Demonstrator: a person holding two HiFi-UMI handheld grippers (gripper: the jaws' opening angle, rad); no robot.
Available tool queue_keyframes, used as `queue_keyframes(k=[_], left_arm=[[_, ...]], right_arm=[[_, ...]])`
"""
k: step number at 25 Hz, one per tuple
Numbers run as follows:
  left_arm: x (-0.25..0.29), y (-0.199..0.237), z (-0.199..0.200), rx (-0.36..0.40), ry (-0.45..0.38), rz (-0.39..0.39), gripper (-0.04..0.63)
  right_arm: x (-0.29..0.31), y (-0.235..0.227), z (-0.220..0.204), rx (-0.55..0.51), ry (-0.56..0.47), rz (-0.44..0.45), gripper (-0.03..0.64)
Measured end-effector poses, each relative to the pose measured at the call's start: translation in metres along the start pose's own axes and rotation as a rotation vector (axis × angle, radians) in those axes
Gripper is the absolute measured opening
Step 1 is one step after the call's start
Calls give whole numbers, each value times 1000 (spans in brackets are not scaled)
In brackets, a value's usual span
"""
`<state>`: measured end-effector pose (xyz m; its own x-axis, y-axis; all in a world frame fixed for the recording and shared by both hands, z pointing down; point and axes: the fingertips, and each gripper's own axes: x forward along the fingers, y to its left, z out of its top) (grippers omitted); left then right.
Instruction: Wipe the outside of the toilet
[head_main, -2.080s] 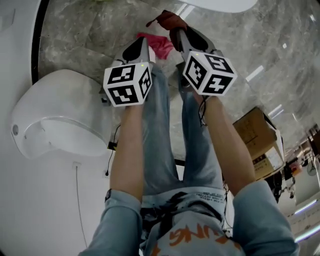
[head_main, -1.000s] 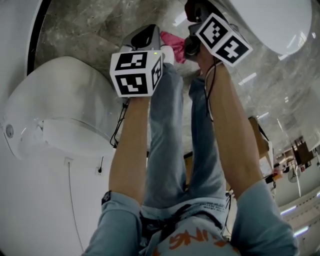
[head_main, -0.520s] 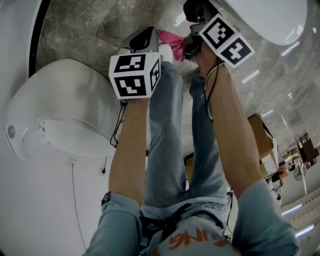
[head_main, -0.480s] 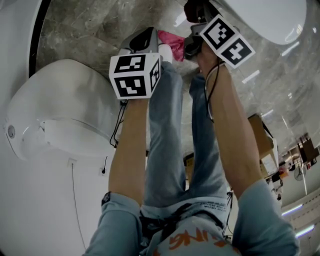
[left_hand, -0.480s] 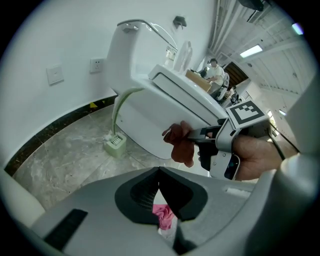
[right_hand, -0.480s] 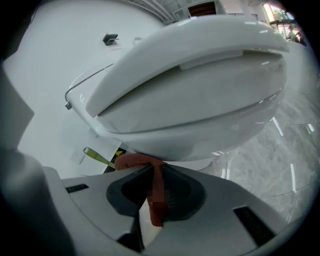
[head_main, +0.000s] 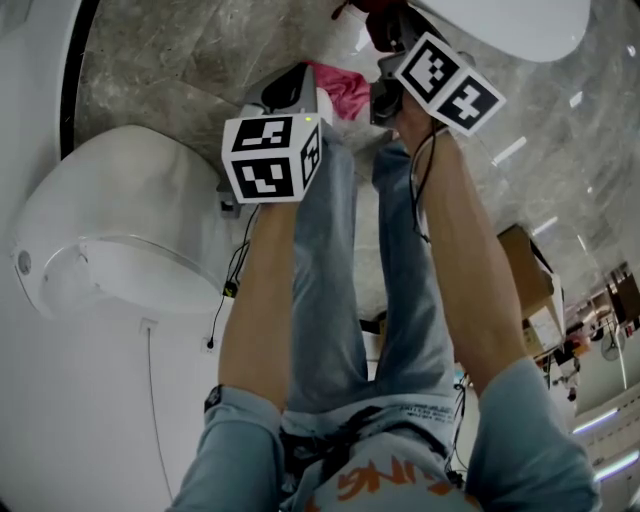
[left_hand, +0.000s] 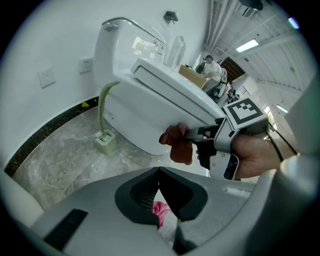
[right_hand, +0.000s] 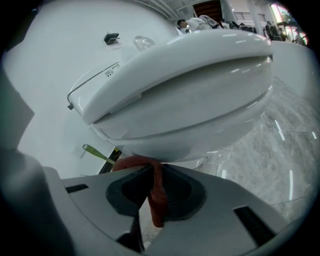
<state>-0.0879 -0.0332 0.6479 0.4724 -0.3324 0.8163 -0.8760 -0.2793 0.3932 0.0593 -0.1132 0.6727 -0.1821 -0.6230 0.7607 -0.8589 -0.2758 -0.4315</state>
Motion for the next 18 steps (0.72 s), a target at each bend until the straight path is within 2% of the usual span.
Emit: queue_keyframes(k=[9, 15, 18], left_arm=[[26, -66, -1, 28, 25, -37, -5], [35, -93, -2, 47, 31, -29, -5], [39, -106, -6, 37, 24, -20, -5]], right_arm=[[-25, -58, 8, -18, 26, -20, 57], [-39, -110, 20, 8, 23, -68, 55], [-44, -130, 30, -18, 22, -66, 55]])
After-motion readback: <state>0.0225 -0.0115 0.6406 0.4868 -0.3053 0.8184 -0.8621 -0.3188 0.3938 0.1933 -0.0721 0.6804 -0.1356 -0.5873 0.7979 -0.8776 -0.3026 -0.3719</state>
